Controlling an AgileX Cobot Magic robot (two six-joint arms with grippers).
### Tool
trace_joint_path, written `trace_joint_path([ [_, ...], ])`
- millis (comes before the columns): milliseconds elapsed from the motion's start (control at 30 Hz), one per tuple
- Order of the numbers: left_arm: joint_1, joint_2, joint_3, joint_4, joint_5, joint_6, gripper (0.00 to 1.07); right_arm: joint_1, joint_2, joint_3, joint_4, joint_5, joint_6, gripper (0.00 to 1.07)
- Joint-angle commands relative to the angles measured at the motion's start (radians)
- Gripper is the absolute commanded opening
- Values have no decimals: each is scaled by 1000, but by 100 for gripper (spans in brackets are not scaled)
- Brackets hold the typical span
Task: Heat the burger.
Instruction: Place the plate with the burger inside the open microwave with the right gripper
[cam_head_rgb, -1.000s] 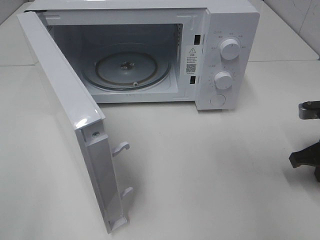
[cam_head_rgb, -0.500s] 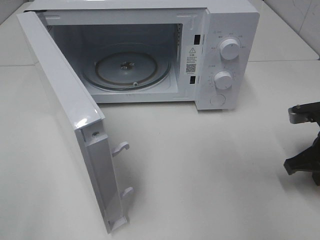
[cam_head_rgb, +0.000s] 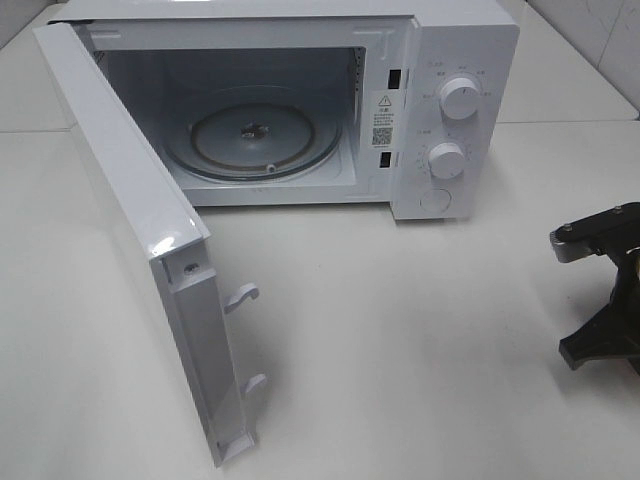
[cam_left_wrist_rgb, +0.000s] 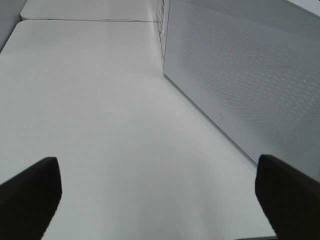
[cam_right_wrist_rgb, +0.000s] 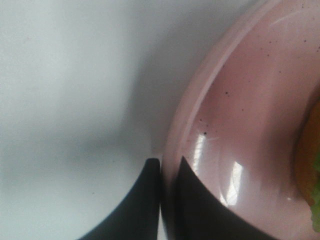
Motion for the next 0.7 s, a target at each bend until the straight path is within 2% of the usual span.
trace_joint_path([
  [33,0,-14,-3,-1,-3,2,98,43,-13,3,-74,56,43,0],
  [300,0,-14,-3,-1,-3,2,98,97,-13,3,-93,132,52,0],
  [700,0,-14,-3,-1,-3,2,98,100,-28,3,-100,190,52,0],
])
